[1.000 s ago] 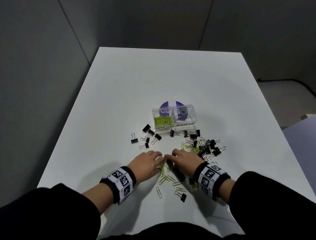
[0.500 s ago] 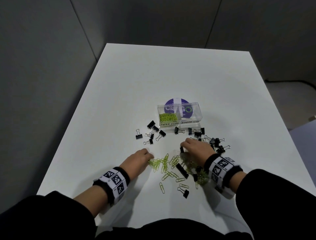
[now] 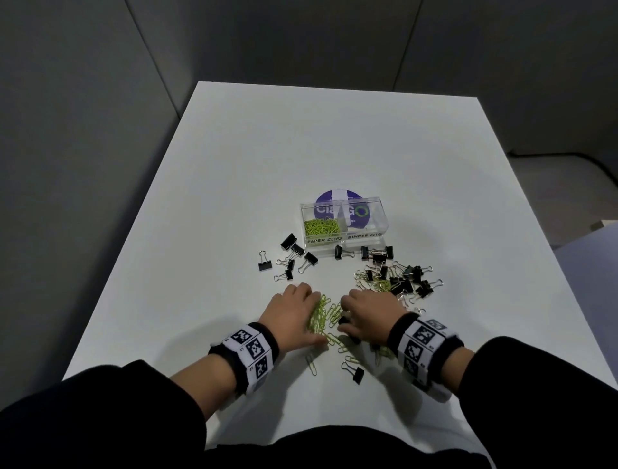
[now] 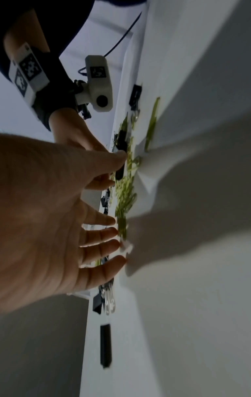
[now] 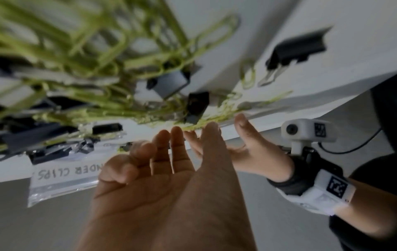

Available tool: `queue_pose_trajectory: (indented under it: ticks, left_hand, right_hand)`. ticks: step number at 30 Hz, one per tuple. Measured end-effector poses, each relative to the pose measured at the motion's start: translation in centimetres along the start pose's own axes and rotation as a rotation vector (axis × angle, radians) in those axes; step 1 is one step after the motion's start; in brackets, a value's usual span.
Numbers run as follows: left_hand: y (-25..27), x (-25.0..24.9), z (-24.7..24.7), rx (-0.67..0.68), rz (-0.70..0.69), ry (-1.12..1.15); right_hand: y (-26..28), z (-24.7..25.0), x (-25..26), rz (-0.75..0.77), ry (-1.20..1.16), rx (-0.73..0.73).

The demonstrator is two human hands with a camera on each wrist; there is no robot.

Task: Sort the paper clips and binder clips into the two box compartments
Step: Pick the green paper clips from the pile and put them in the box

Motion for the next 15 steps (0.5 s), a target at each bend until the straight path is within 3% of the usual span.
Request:
queue_pose_trajectory:
  ticks: [8, 11, 15]
  left_hand:
    - [0.1, -0.9, -0.2, 0.004, -0.055, -0.005]
    - [0.2, -0.5, 0.2, -0.007, -0.058, 0.004]
    - [0.5, 0.1, 0.3, -0.018, -0.025, 0.002]
  right_hand:
    - [0.6, -0.4, -1.8, -0.089, -0.027, -0.016]
    - [0.1, 0.3, -0.3, 0.1, -0.024, -0.182]
    - [-0.8, -0.9, 2.0, 0.185, -0.008, -0.018]
Point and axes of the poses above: each hand's wrist, its own y-axis away from the middle knuckle, its own z-axis out of the back of the hand, x = y × z, the point moved 6 cm from there along -y, towards the middle knuckle, and after that the axes turned 9 degrees about -y, right-handed, at the moved point
